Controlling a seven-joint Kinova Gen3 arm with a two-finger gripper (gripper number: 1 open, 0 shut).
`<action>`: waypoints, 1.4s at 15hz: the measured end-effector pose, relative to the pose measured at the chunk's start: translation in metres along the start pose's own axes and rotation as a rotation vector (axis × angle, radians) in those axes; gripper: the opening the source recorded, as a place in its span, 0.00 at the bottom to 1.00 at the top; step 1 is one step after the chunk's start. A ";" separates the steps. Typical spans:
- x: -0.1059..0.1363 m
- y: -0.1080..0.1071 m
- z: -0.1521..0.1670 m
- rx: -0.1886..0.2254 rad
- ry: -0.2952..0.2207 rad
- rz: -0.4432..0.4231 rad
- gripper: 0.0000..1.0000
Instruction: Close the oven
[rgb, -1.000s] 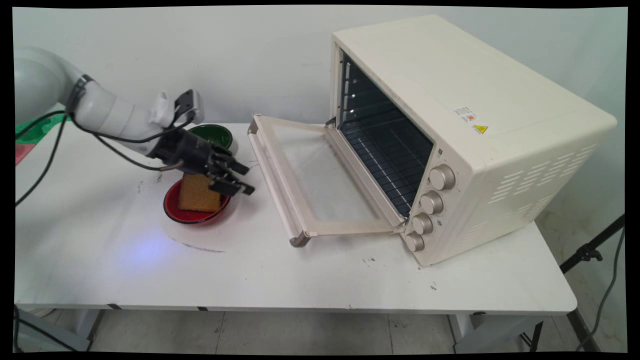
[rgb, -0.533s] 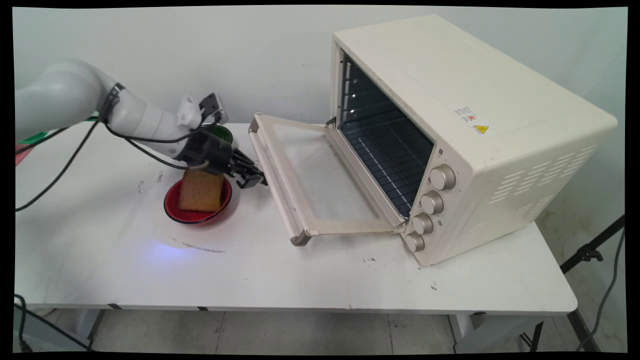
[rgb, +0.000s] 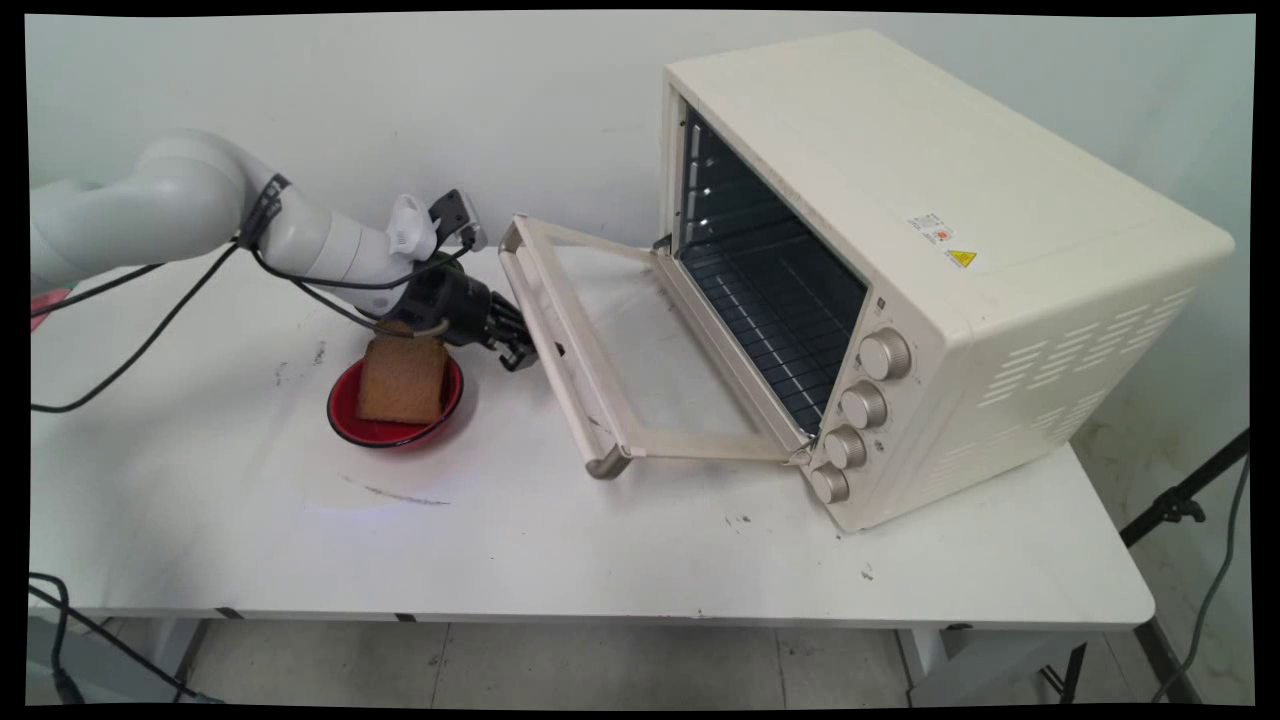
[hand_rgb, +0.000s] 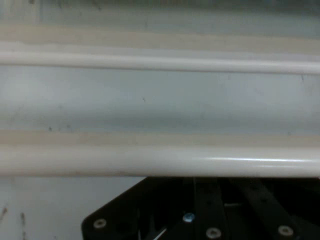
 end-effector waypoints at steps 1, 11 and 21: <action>0.002 -0.001 0.000 0.002 0.004 0.002 0.00; 0.042 -0.004 -0.021 0.010 0.064 0.013 0.00; 0.109 -0.008 -0.057 -0.007 0.170 0.041 0.00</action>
